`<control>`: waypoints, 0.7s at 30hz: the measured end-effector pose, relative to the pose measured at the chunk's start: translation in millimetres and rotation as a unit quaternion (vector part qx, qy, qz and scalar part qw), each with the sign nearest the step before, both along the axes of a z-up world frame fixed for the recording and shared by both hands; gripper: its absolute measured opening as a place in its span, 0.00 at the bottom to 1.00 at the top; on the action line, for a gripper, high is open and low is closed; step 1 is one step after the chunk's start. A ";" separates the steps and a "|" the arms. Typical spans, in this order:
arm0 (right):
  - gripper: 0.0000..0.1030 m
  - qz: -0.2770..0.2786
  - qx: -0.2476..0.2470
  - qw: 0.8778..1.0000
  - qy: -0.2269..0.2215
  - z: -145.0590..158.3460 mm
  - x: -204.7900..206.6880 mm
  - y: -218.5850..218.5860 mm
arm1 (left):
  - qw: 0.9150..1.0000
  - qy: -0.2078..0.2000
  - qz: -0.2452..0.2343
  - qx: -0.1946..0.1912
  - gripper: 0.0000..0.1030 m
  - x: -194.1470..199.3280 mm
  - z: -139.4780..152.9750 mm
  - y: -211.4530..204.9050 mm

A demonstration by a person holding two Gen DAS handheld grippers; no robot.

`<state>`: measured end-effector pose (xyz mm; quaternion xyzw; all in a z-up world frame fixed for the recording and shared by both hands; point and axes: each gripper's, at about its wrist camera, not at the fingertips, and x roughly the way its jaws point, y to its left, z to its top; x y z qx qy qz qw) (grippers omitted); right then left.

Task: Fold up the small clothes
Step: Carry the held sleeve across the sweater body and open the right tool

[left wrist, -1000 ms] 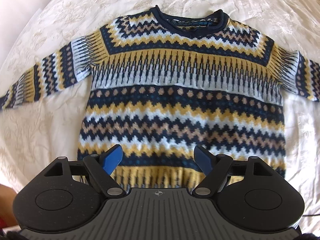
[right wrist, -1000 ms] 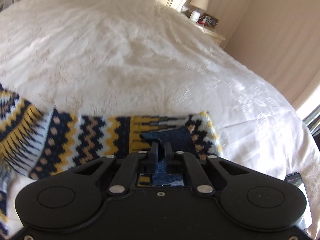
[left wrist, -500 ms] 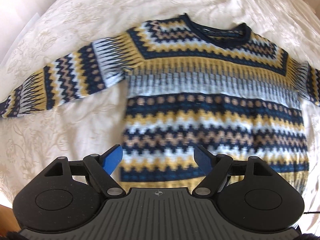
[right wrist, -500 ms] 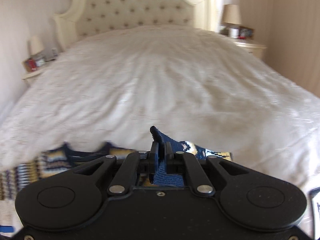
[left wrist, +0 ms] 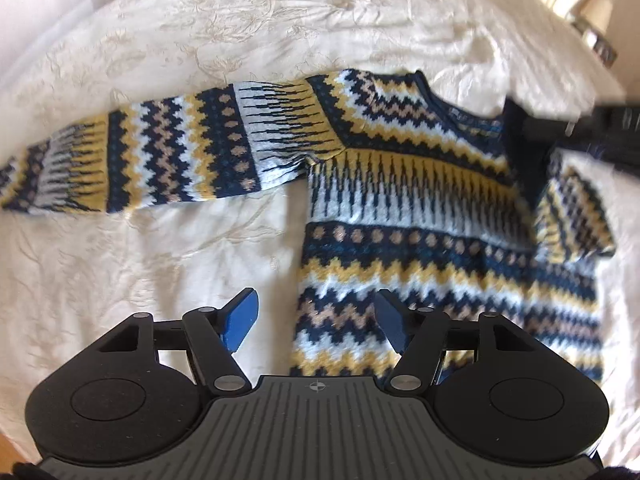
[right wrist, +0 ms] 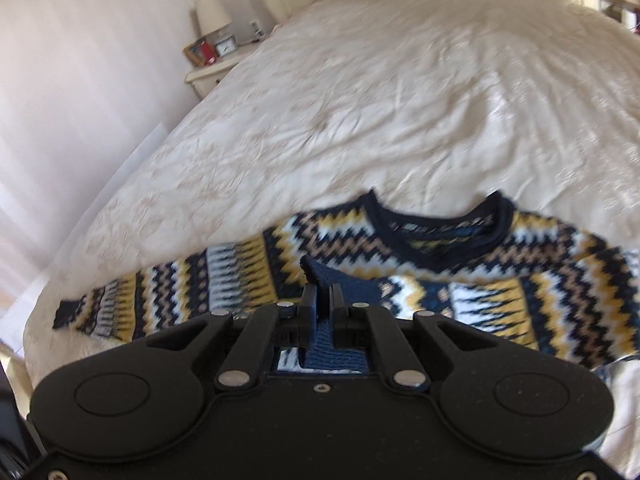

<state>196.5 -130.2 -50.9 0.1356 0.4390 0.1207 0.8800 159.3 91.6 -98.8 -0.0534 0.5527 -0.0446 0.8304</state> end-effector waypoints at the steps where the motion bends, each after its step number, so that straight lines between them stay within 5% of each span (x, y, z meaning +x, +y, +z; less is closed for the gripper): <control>1: 0.15 0.006 -0.002 1.000 0.003 -3.1 -2.5 3.5 | 1.000 -0.004 0.006 -0.019 0.61 1.3 -0.8 3.1; 4: 0.19 0.016 -0.022 1.000 0.007 -9.4 -11.0 3.5 | 0.998 -0.014 0.001 -0.053 0.61 7.9 -2.7 3.0; 8: 0.22 0.018 -0.071 0.997 0.024 -24.4 -20.1 -8.7 | 0.999 -0.020 -0.022 -0.045 0.61 21.6 -5.0 -15.3; 11: 0.38 0.009 -0.098 0.994 0.042 -38.0 -29.2 -27.4 | 0.998 -0.026 -0.043 -0.036 0.61 33.6 -9.8 -33.9; 14: 0.40 0.001 -0.125 0.990 0.059 -50.9 -38.5 -45.5 | 0.998 -0.021 -0.057 -0.027 0.61 47.7 -21.3 -51.7; 17: 0.49 -0.008 -0.127 0.989 0.078 -62.4 -46.5 -64.0 | 0.998 -0.011 -0.063 -0.028 0.61 59.3 -35.2 -62.8; 21: 0.50 -0.016 -0.134 0.987 0.092 -71.6 -54.3 -80.8 | 0.998 0.003 -0.064 -0.028 0.61 76.7 -54.3 -72.5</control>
